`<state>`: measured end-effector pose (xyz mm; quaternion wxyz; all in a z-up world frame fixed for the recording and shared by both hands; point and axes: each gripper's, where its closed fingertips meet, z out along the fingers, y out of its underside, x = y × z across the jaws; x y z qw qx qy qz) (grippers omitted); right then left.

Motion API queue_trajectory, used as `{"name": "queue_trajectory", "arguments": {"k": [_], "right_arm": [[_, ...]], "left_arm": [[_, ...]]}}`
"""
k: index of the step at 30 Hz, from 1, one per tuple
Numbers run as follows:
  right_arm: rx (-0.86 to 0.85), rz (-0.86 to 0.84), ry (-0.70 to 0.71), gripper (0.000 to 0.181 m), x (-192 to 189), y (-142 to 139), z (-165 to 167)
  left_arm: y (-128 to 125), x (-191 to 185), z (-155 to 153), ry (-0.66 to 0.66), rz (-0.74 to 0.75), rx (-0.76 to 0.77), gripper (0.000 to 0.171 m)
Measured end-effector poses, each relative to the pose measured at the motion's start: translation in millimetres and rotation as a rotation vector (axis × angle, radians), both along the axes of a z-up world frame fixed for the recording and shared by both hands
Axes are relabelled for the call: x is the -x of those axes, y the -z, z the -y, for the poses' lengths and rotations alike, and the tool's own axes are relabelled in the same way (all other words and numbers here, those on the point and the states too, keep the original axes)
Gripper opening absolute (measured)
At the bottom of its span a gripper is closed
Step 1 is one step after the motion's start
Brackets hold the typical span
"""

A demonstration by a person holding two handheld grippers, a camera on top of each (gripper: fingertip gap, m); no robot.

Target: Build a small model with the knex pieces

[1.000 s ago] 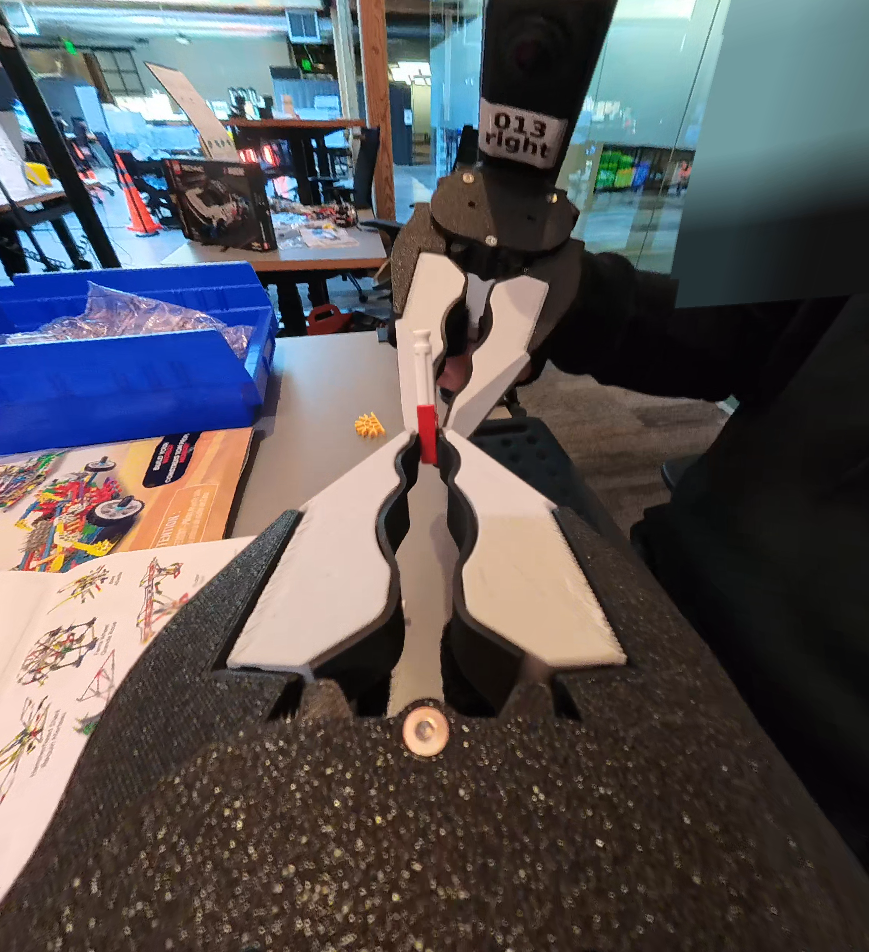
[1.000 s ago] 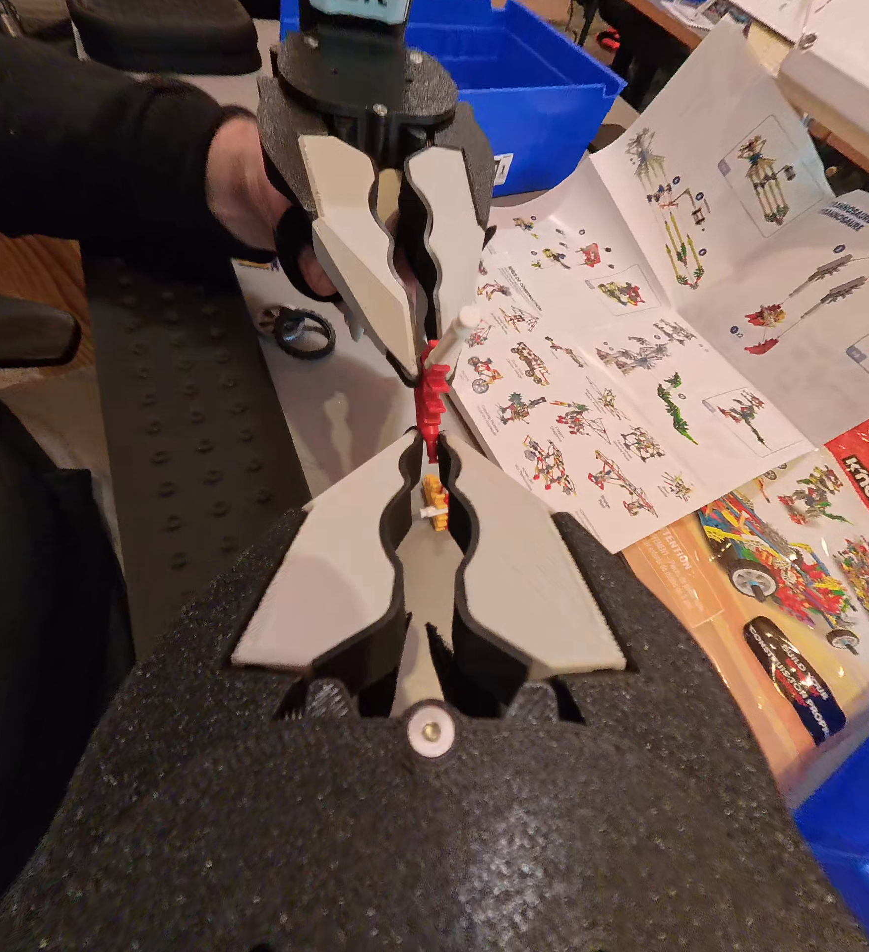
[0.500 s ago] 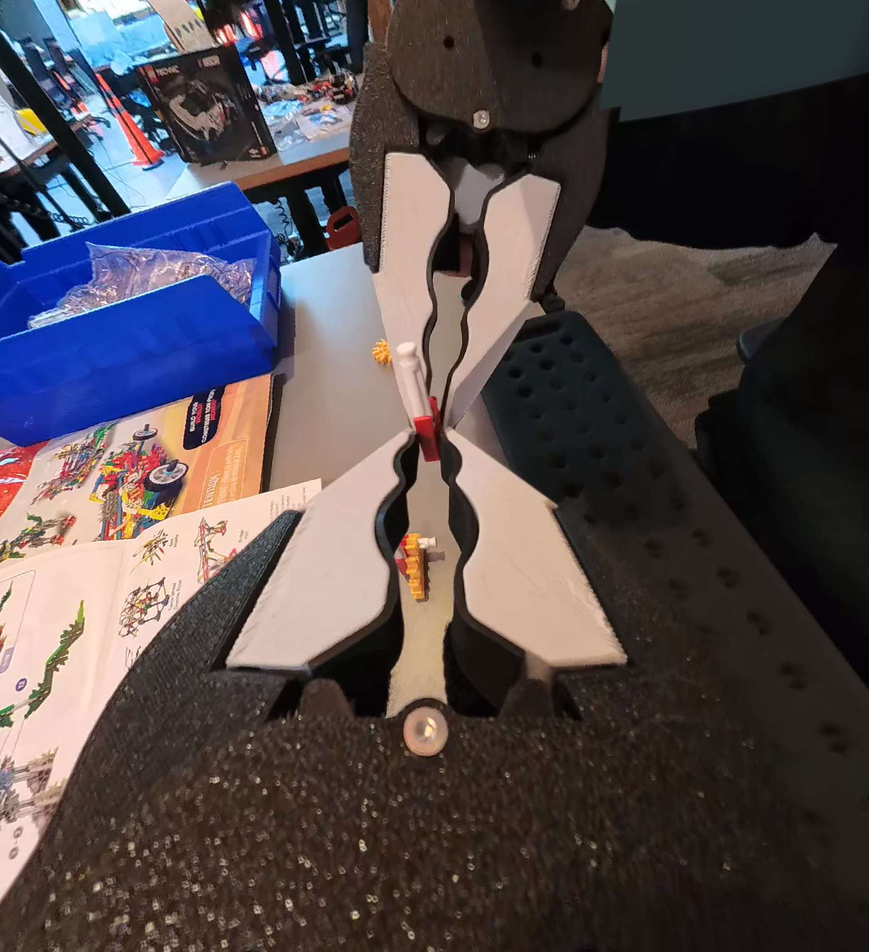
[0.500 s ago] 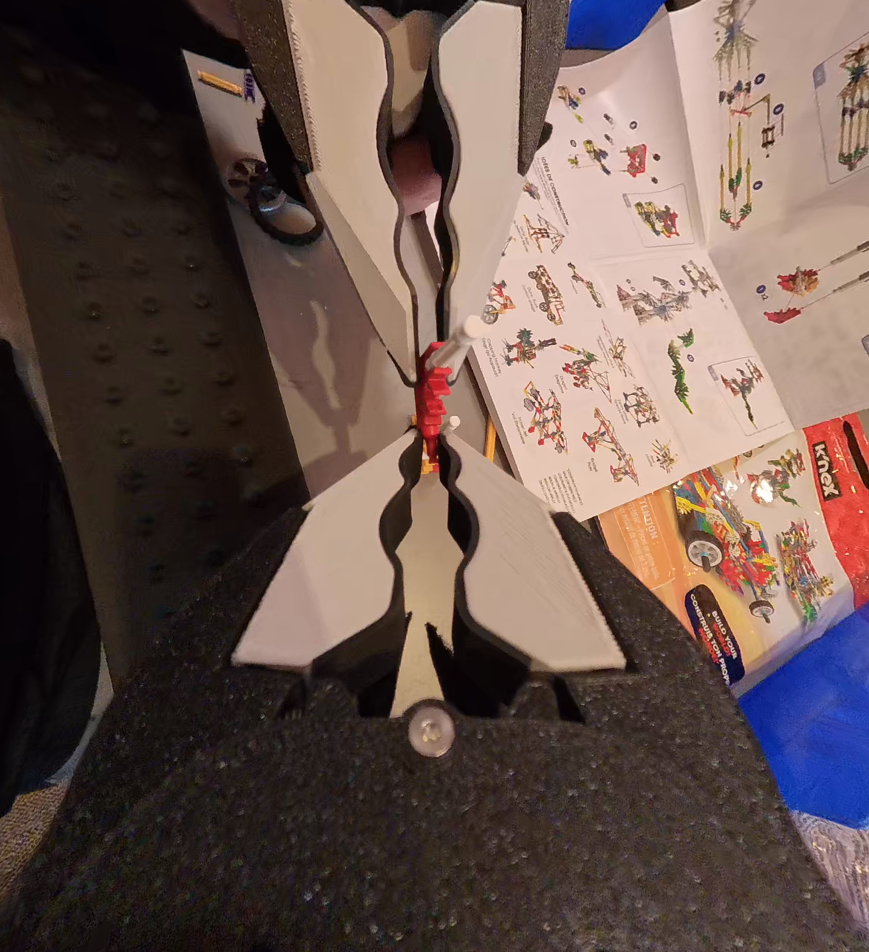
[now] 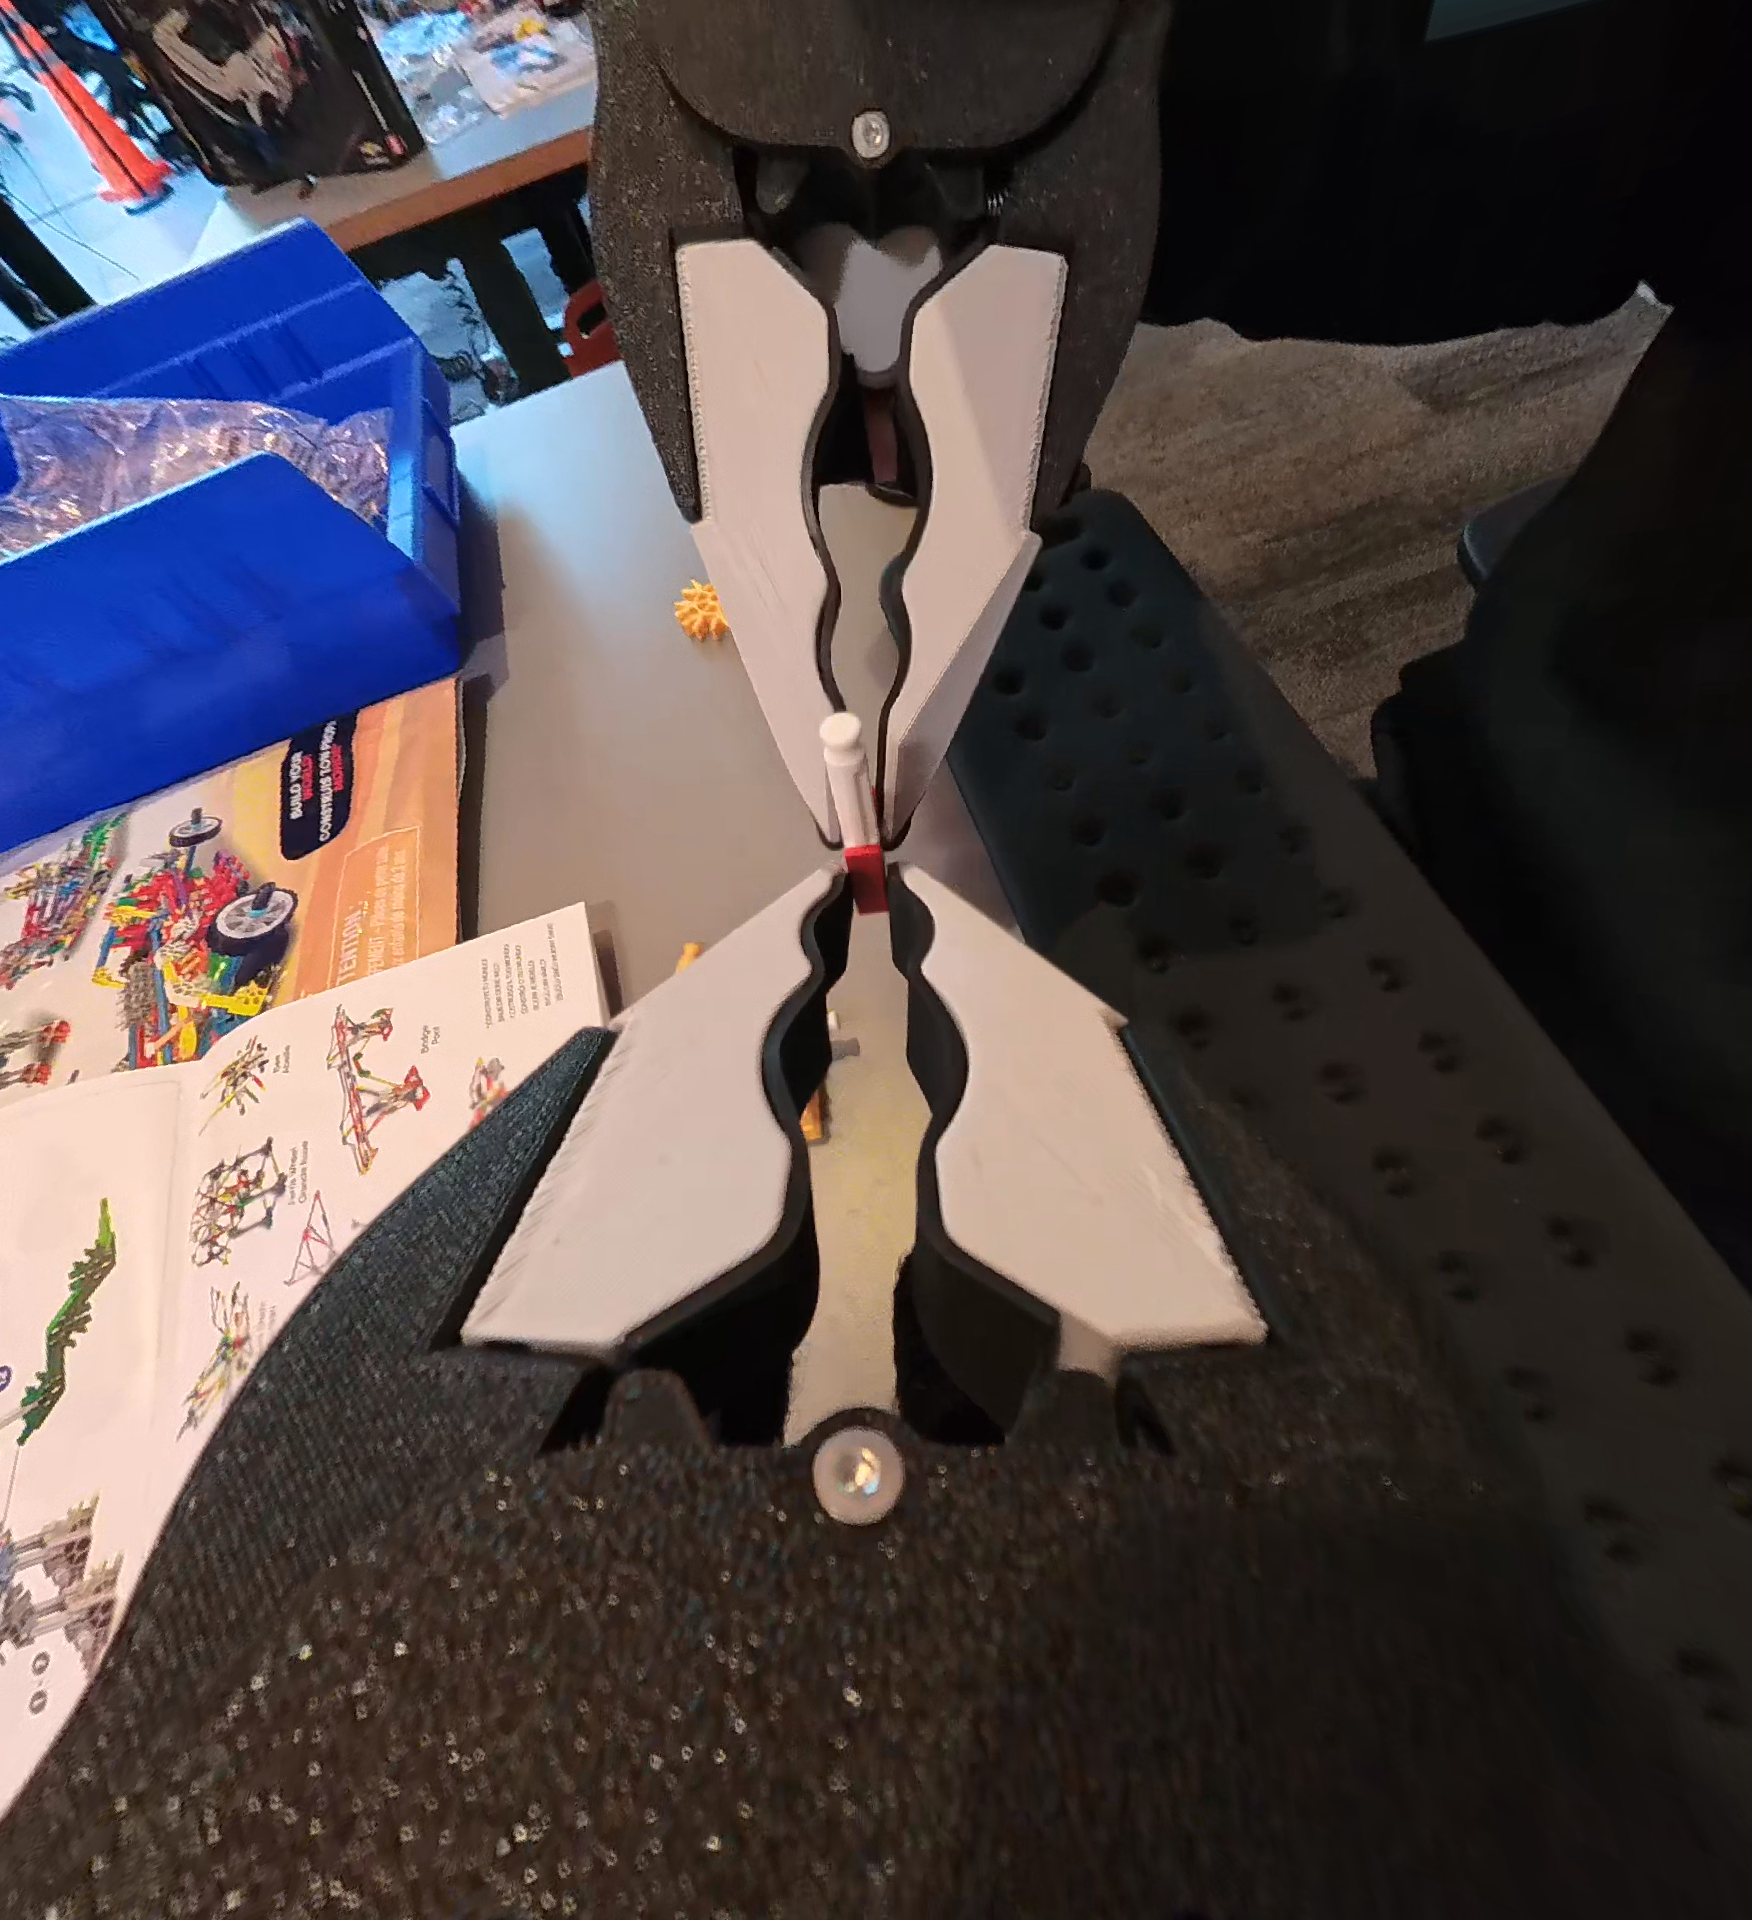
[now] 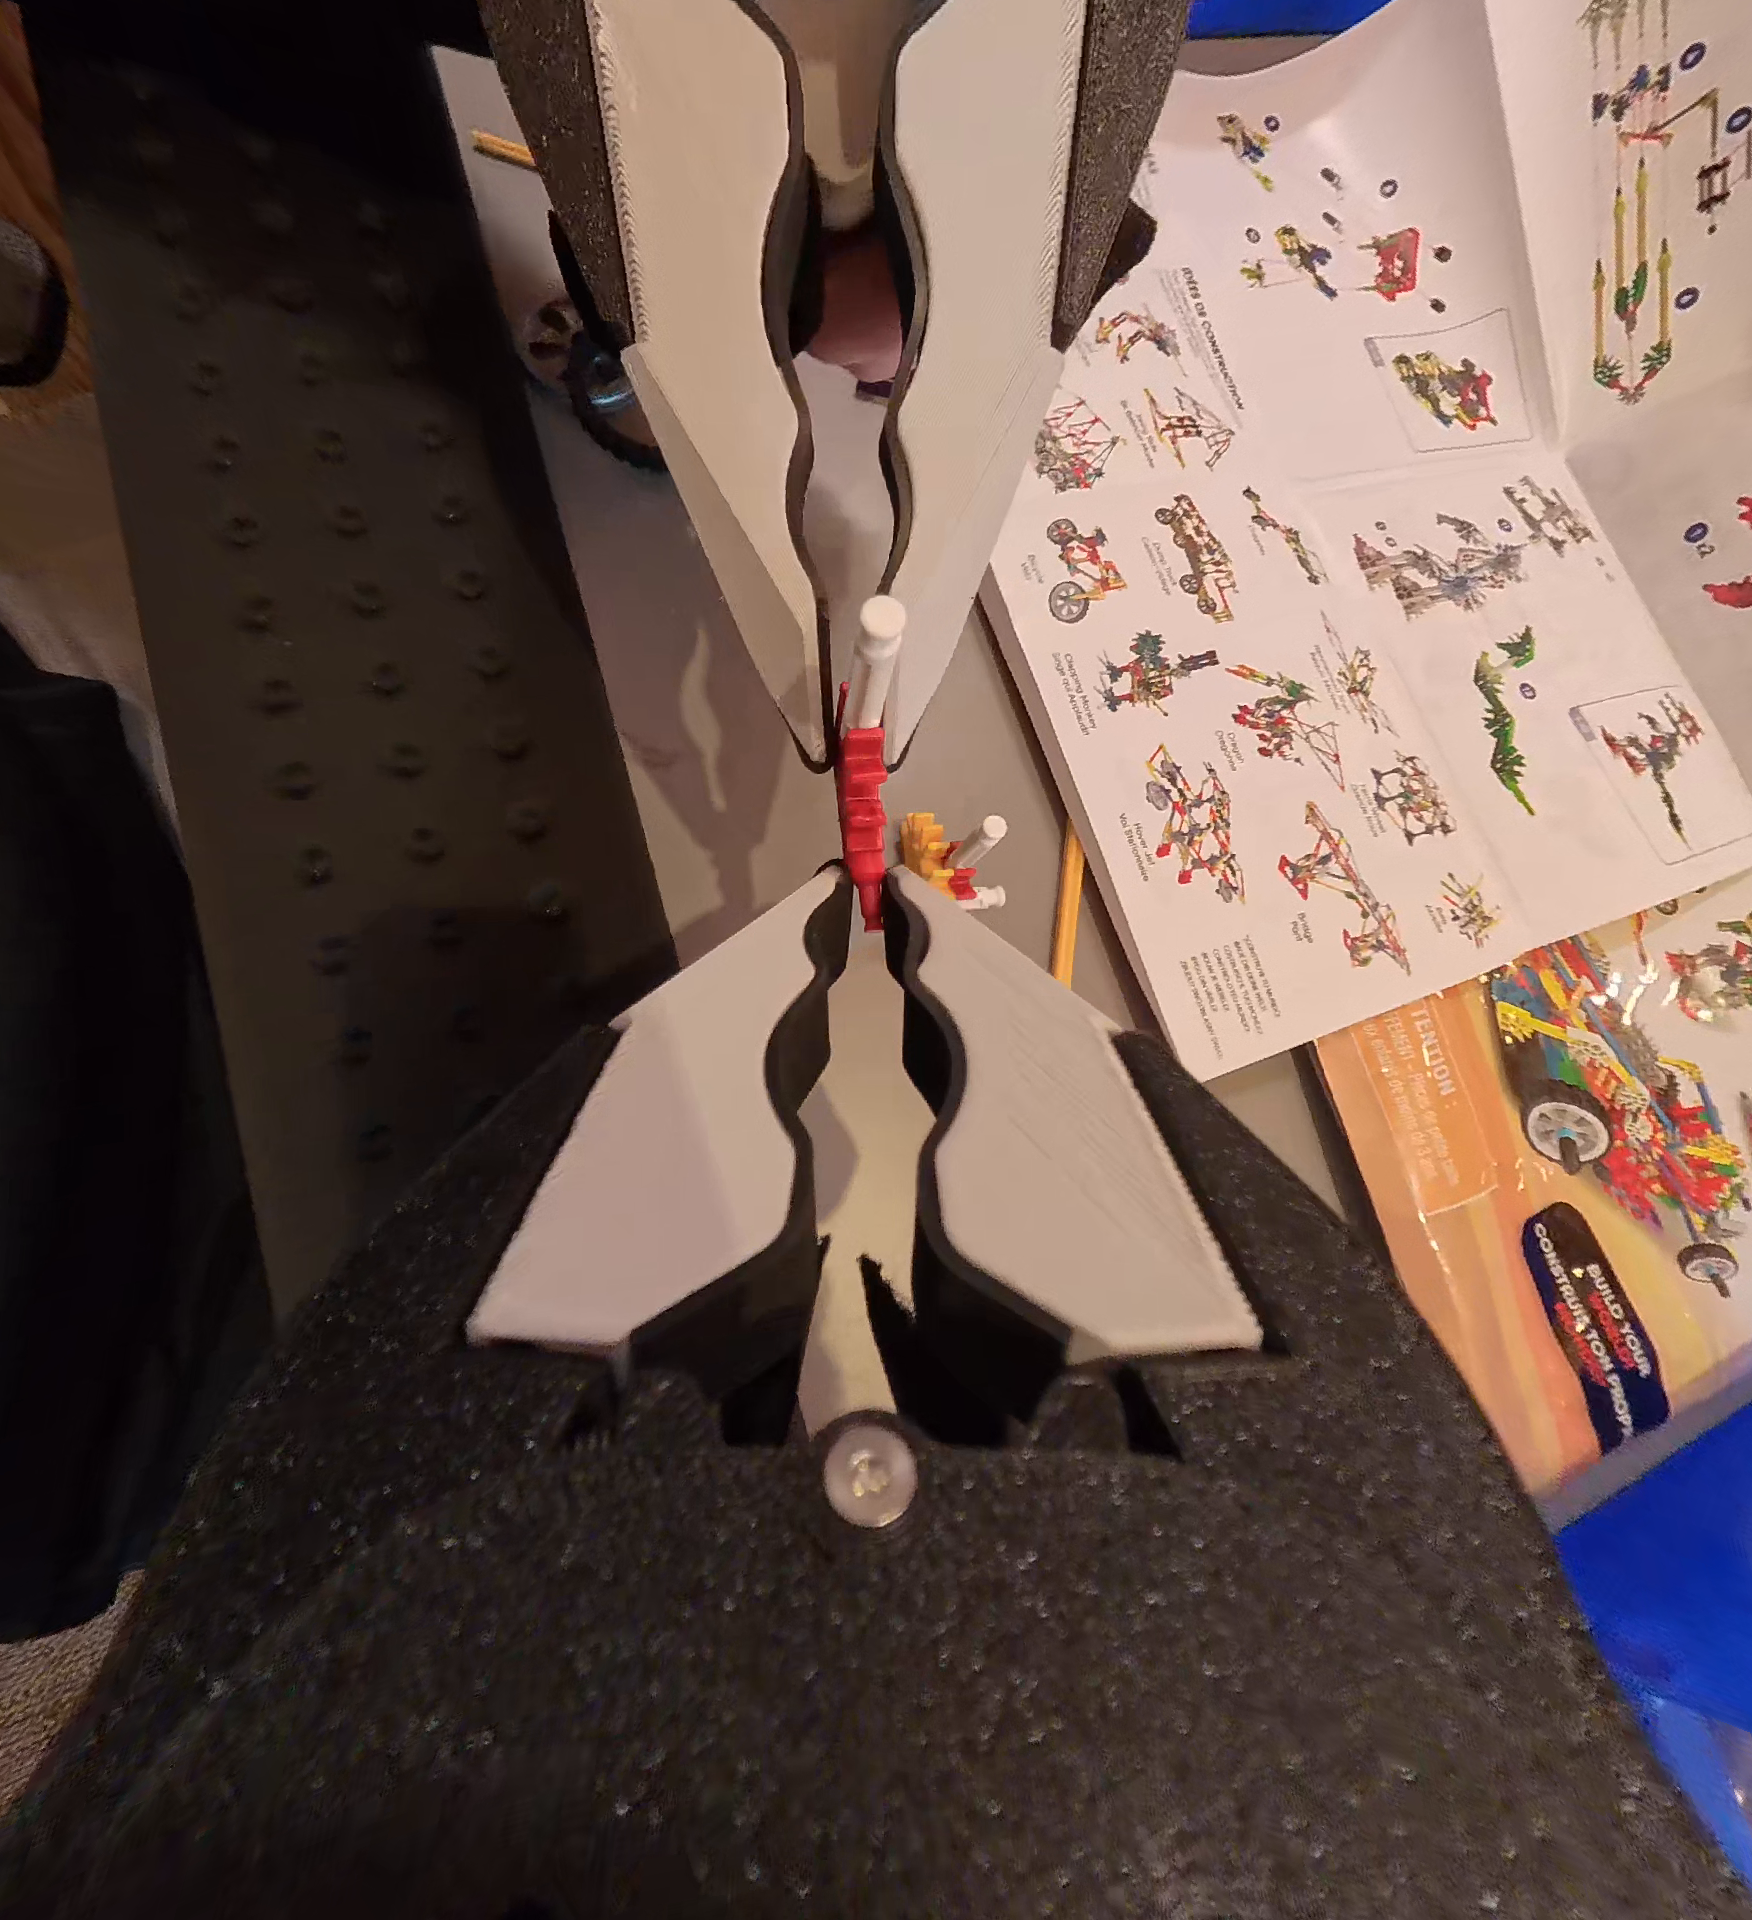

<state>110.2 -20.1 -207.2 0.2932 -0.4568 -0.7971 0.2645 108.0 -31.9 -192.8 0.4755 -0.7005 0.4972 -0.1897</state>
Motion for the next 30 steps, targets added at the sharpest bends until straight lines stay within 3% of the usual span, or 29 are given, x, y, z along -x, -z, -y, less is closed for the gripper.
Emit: {"name": "queue_trajectory", "arguments": {"k": [9, 19, 28, 30], "right_arm": [[-0.004, 0.094, -0.020, 0.005, -7, 26, 4], [-0.045, 0.139, -0.035, 0.005, -5, 42, 3], [-0.017, 0.153, -0.021, 0.006, -4, 51, 1], [-0.001, 0.156, -0.009, 0.016, -3, 52, 0]], "left_arm": [[37, 5, 8, 0.032, -0.160, 0.078, 0.002], [41, 3, 7, 0.019, -0.167, 0.094, 0.012], [49, 2, 4, 0.011, -0.190, 0.106, 0.003], [52, 4, 2, -0.002, -0.196, 0.119, 0.003]]}}
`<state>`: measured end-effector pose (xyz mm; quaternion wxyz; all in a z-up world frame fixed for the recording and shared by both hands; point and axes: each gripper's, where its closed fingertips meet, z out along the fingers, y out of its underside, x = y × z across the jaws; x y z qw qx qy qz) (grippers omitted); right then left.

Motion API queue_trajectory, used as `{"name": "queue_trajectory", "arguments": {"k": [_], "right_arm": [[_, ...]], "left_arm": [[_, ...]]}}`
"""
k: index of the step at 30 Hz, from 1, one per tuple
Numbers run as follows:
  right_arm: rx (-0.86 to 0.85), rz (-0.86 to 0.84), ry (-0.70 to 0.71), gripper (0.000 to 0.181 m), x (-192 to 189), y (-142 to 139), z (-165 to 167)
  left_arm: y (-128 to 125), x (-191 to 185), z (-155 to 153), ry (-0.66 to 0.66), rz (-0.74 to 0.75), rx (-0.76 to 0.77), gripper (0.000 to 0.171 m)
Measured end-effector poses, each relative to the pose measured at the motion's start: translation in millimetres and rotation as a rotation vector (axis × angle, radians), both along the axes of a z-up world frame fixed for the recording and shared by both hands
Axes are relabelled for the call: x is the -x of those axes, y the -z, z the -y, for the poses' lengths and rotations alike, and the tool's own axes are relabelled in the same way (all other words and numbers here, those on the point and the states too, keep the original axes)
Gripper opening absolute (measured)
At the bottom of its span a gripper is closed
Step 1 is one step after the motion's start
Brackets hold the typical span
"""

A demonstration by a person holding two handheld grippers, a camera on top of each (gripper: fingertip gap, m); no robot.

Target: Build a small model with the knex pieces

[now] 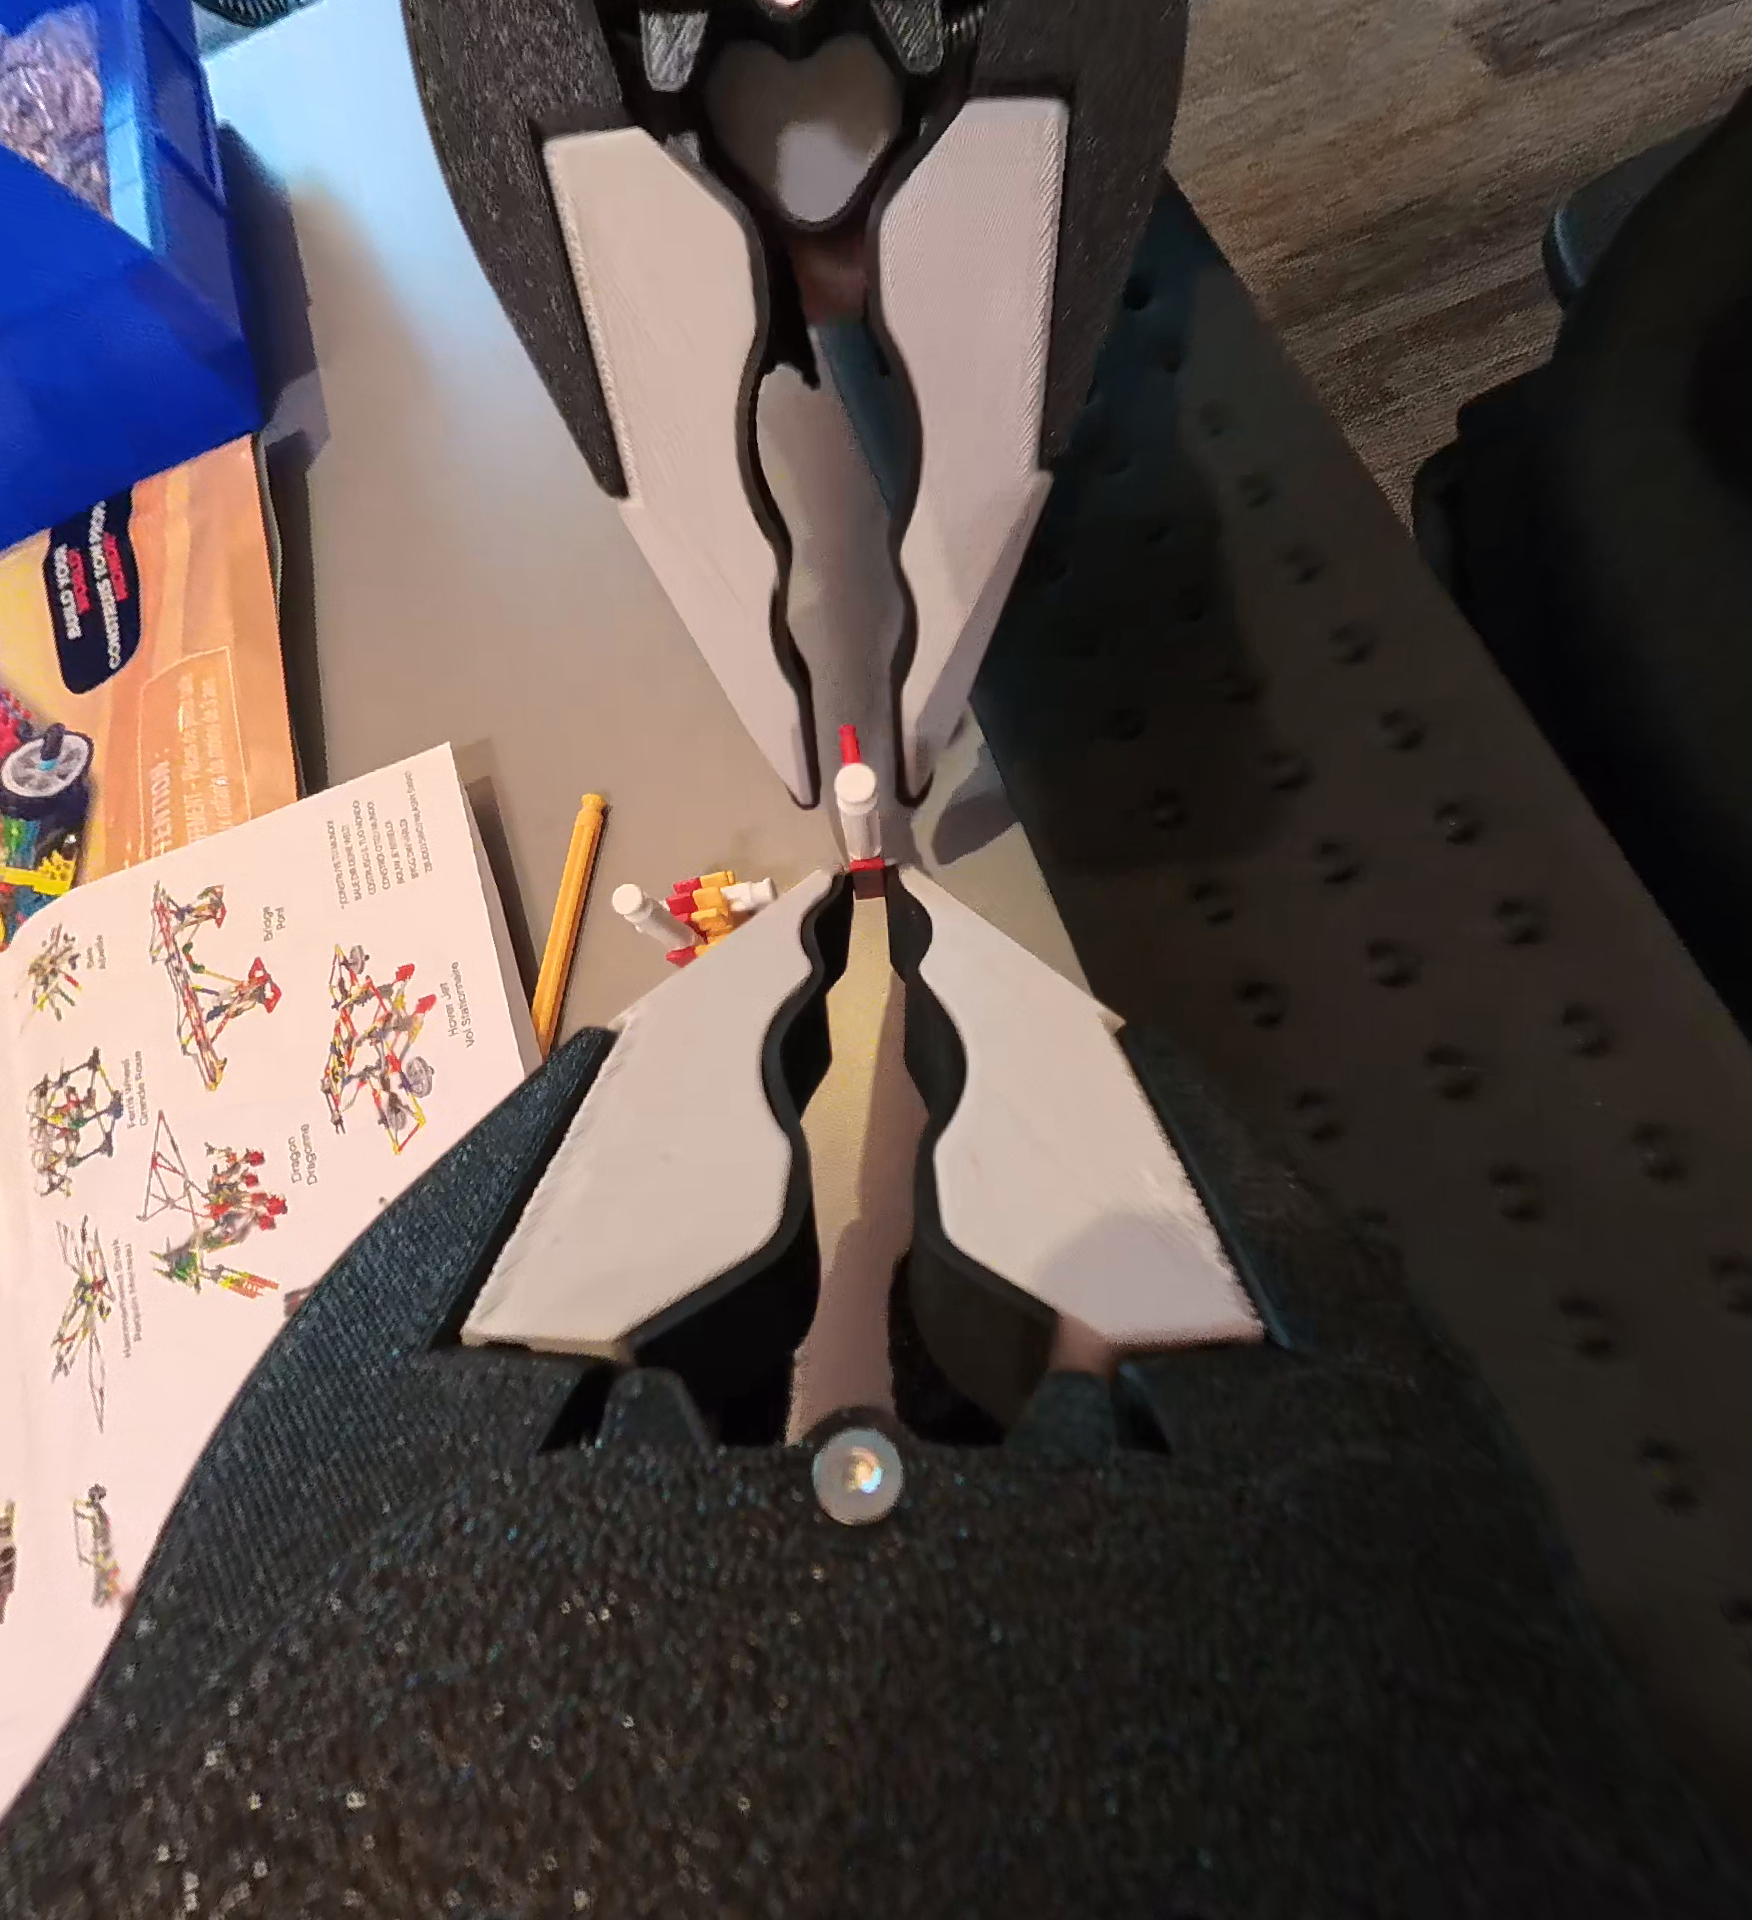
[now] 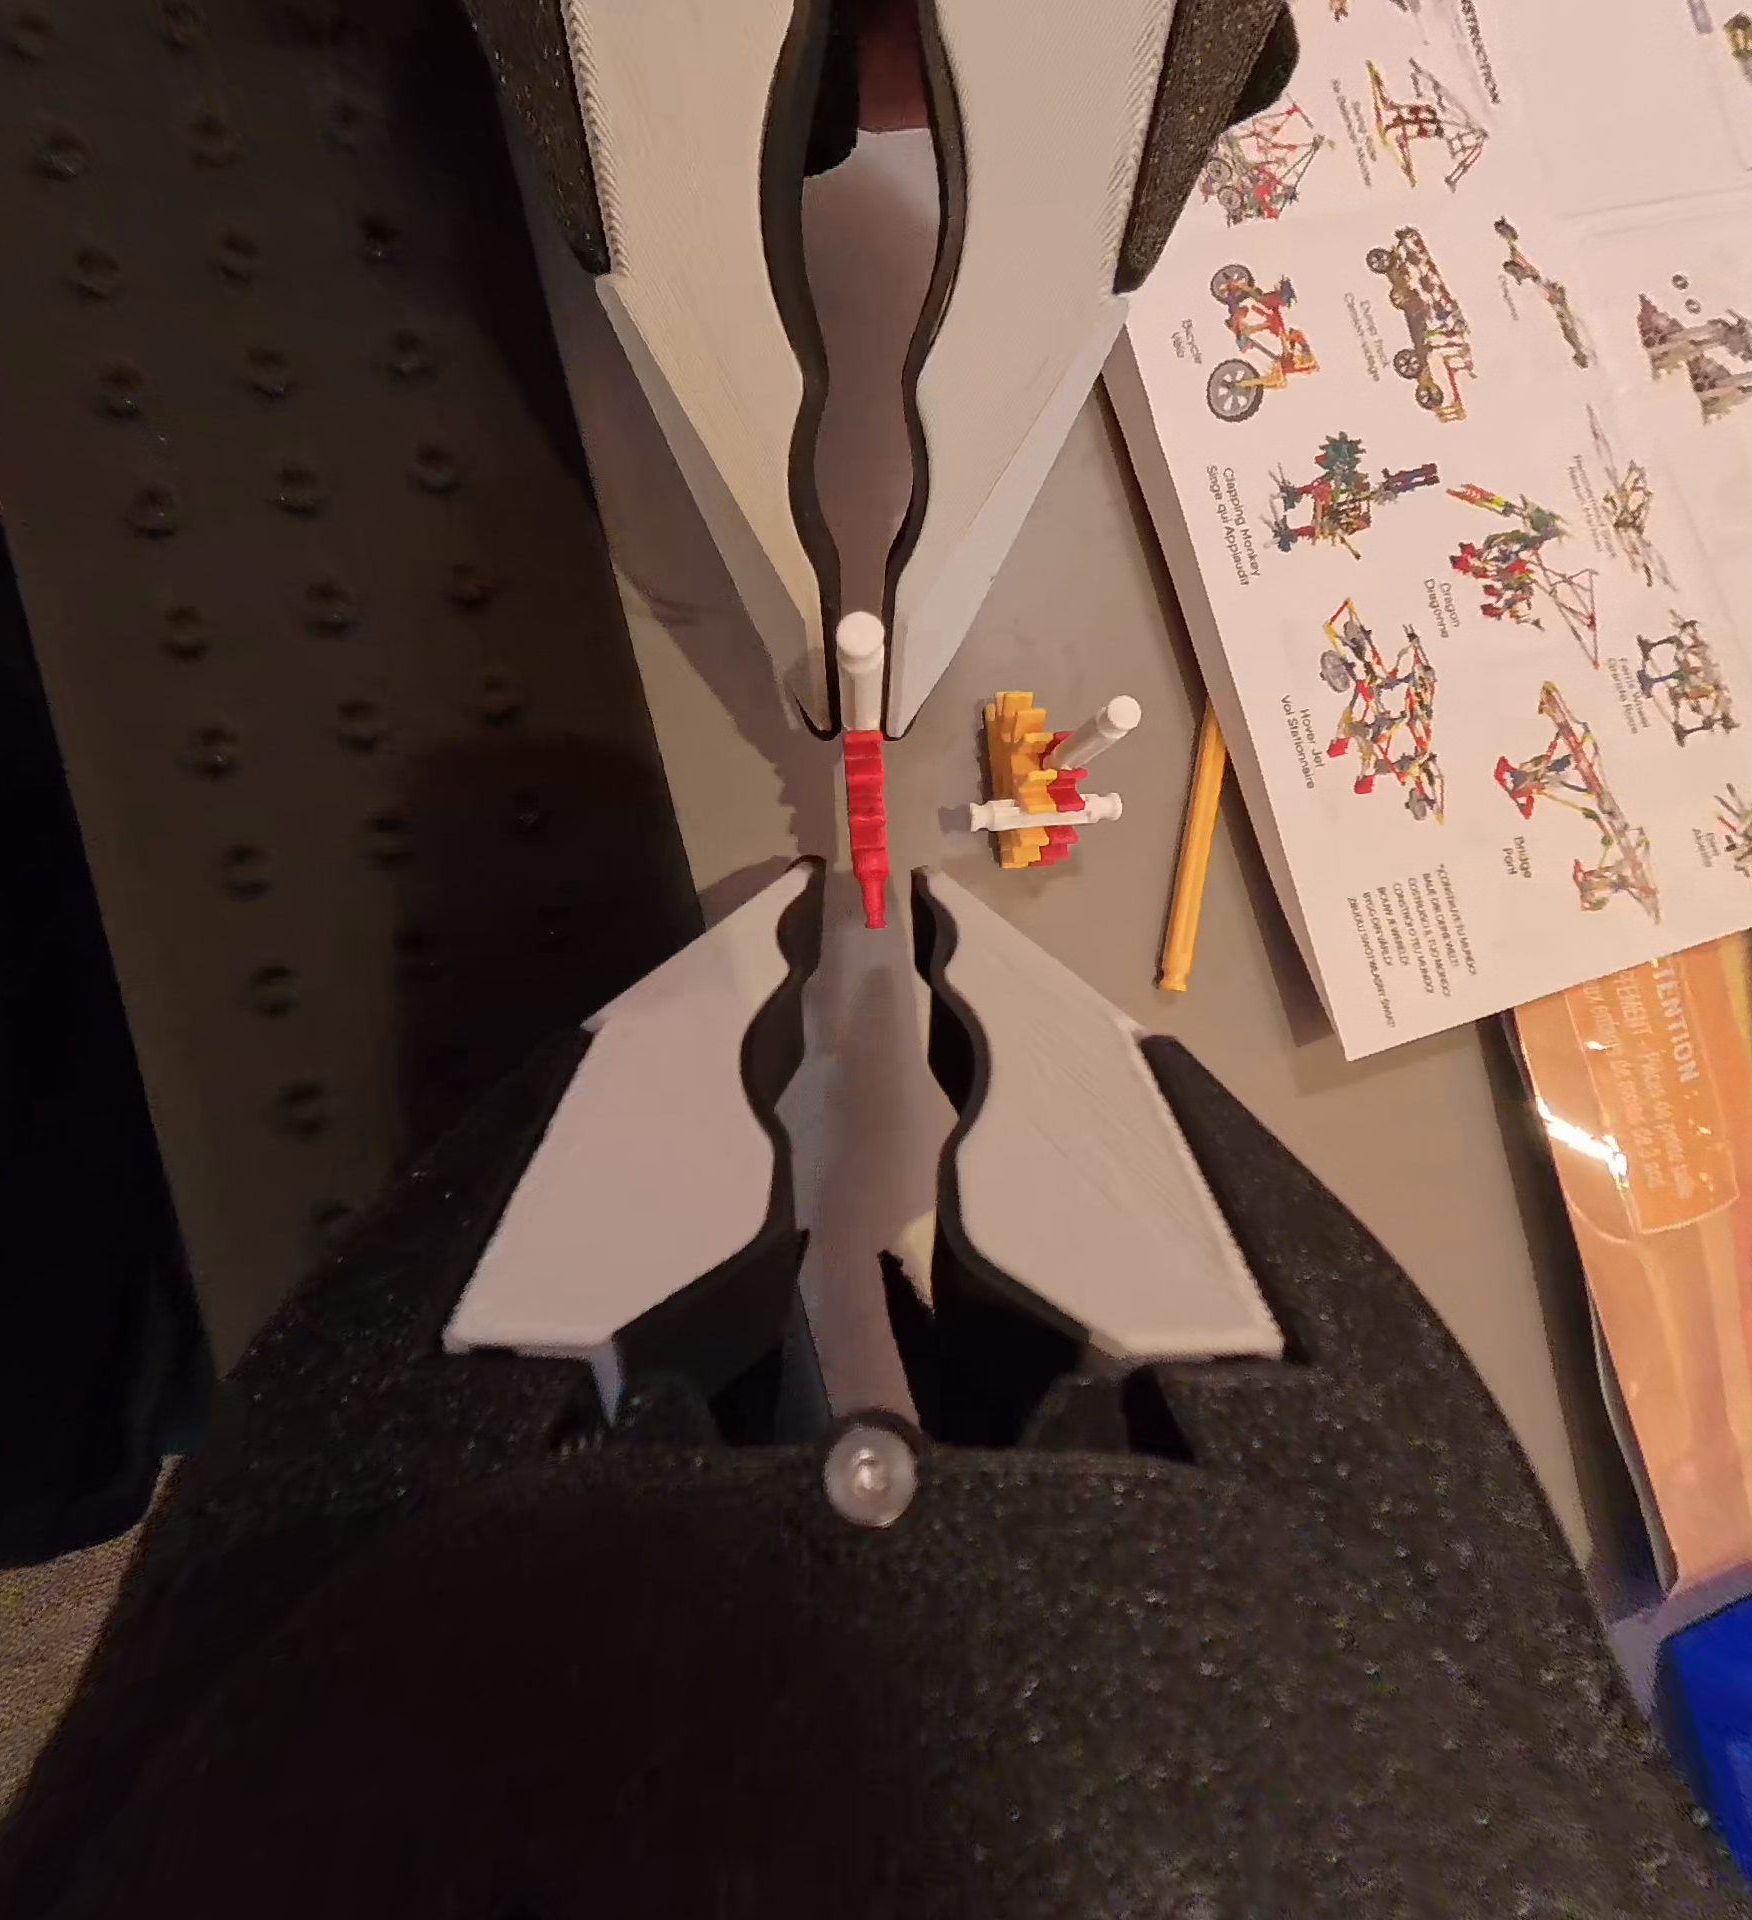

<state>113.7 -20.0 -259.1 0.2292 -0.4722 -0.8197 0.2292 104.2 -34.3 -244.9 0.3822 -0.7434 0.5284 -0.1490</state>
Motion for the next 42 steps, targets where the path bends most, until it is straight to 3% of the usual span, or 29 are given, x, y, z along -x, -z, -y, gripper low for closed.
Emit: {"name": "queue_trajectory", "arguments": {"k": [17, 42], "right_arm": [[0.078, 0.087, 0.008, 0.003, 7, 22, -5], [0.117, 0.109, 0.017, 0.005, 12, 19, -11]], "left_arm": [[28, 14, -10, -0.068, -0.034, 0.109, 0.003], [29, 20, -14, -0.107, -0.091, 0.102, 0.003]]}}
